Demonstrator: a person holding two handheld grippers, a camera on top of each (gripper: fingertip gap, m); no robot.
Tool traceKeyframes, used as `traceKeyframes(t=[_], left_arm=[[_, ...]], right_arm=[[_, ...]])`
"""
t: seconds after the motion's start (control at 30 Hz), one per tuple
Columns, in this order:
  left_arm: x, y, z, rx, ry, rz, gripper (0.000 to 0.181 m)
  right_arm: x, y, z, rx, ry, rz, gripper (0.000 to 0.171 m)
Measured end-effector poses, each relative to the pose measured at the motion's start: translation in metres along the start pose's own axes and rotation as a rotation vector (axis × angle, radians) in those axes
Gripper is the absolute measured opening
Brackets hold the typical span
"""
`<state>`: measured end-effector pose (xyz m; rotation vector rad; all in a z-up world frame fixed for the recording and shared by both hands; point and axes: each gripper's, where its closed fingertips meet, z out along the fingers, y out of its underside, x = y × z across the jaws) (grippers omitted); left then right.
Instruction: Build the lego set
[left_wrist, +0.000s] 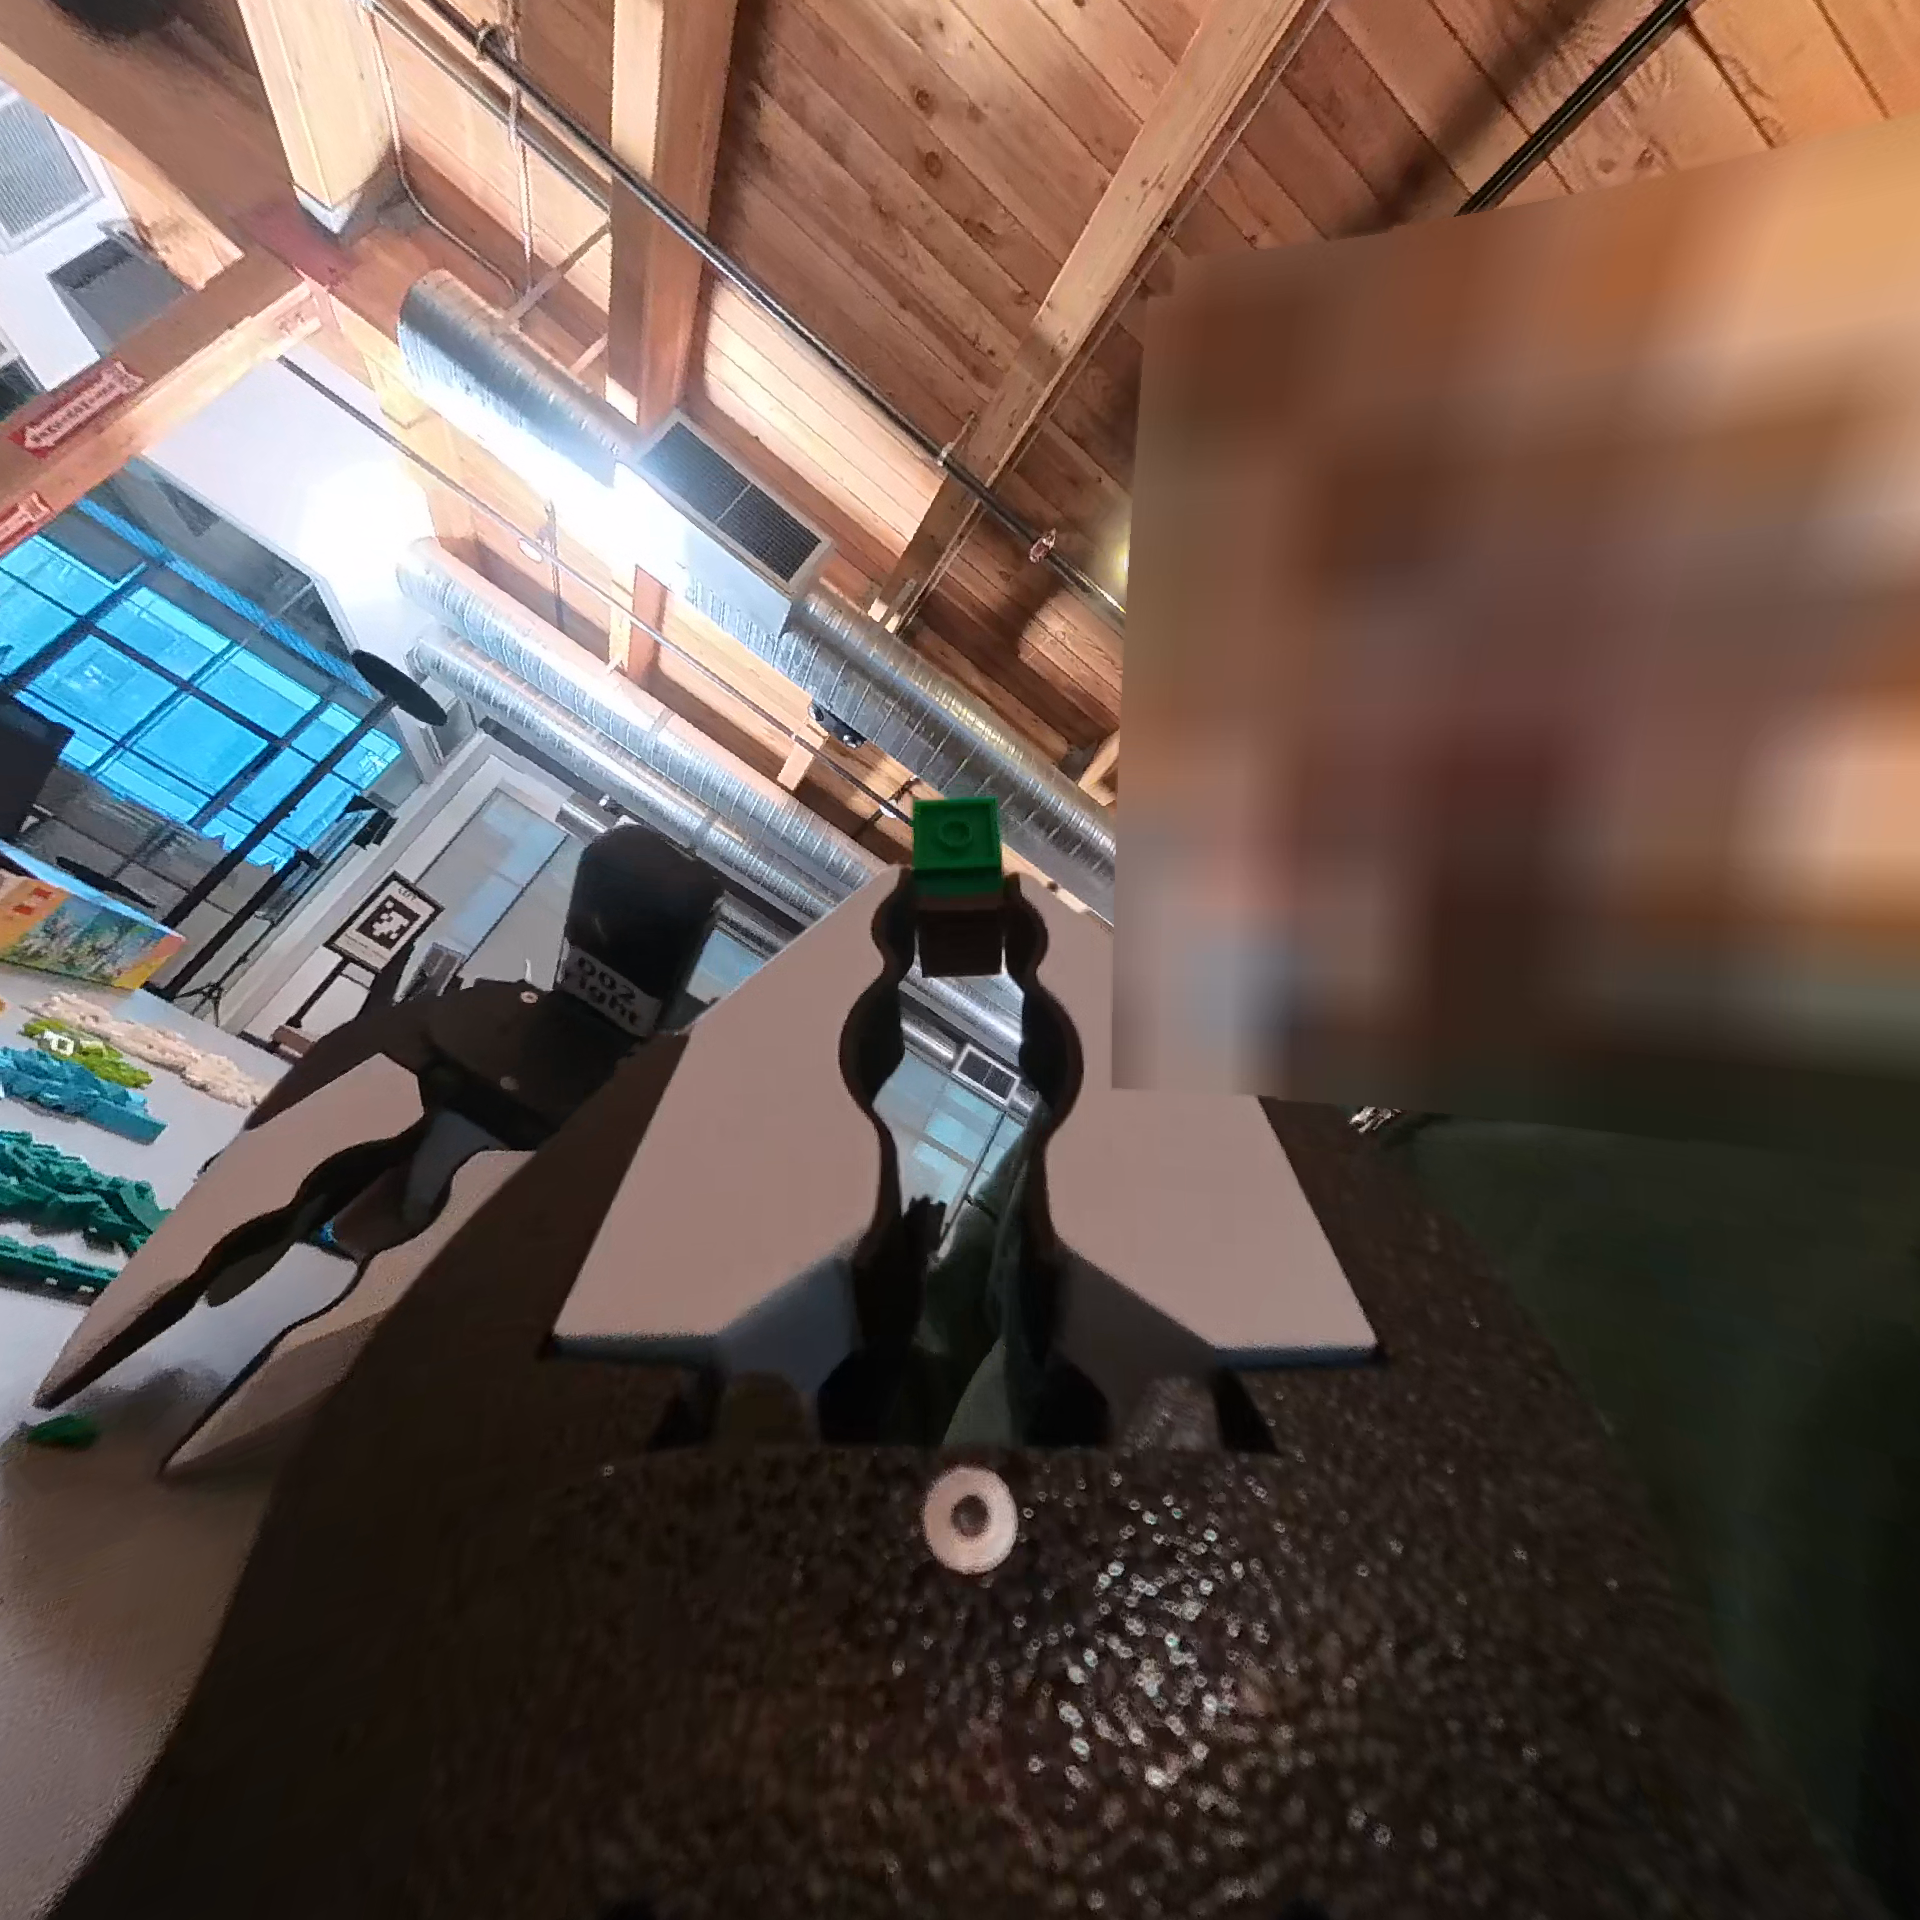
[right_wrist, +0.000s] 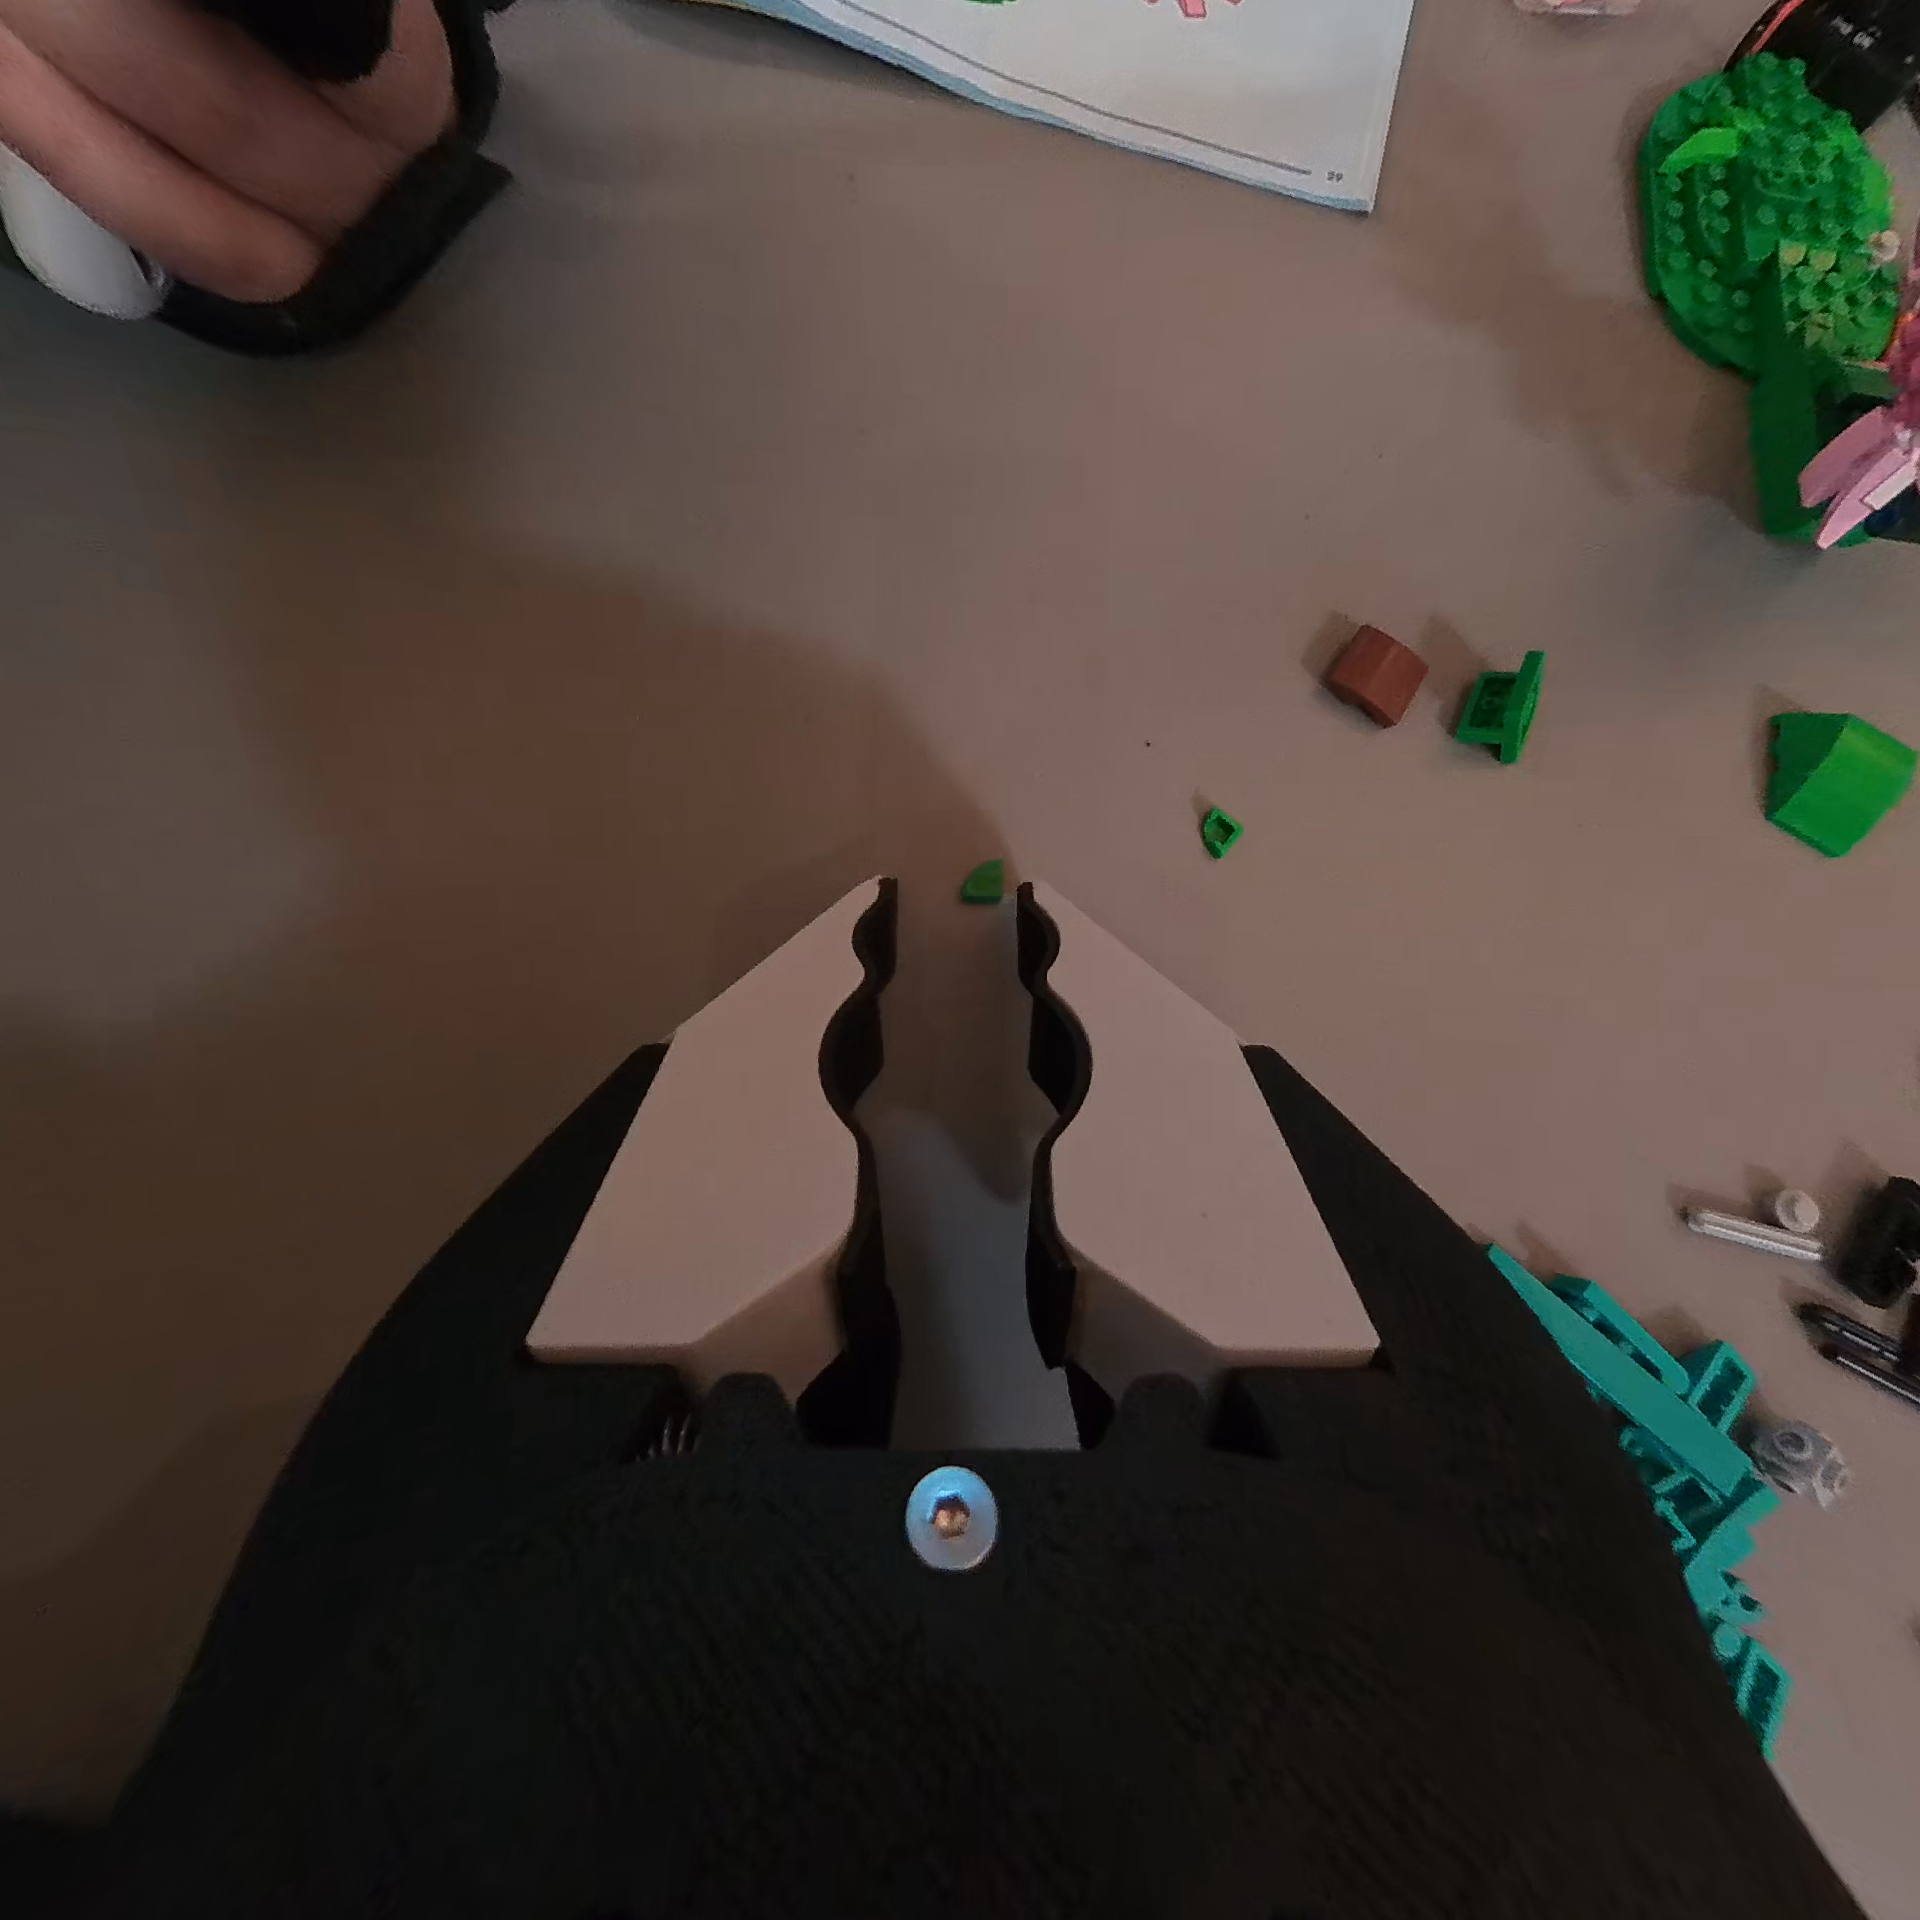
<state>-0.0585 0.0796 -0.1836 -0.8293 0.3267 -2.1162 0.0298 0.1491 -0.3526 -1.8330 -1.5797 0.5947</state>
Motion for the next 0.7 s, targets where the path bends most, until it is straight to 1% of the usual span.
traceKeyframes(t=[0.03,0.7], left_arm=[[0.0018,0.0005,0.0003,-0.003,0.008,0.004,0.013],[0.0027,0.0018,0.0012,-0.012,0.019,-0.02,0.014]], right_arm=[[0.0001,0.0,0.0,0.003,-0.004,0.009,0.021],[0.0001,-0.0011,0.0008,0.022,-0.016,0.029,0.021]])
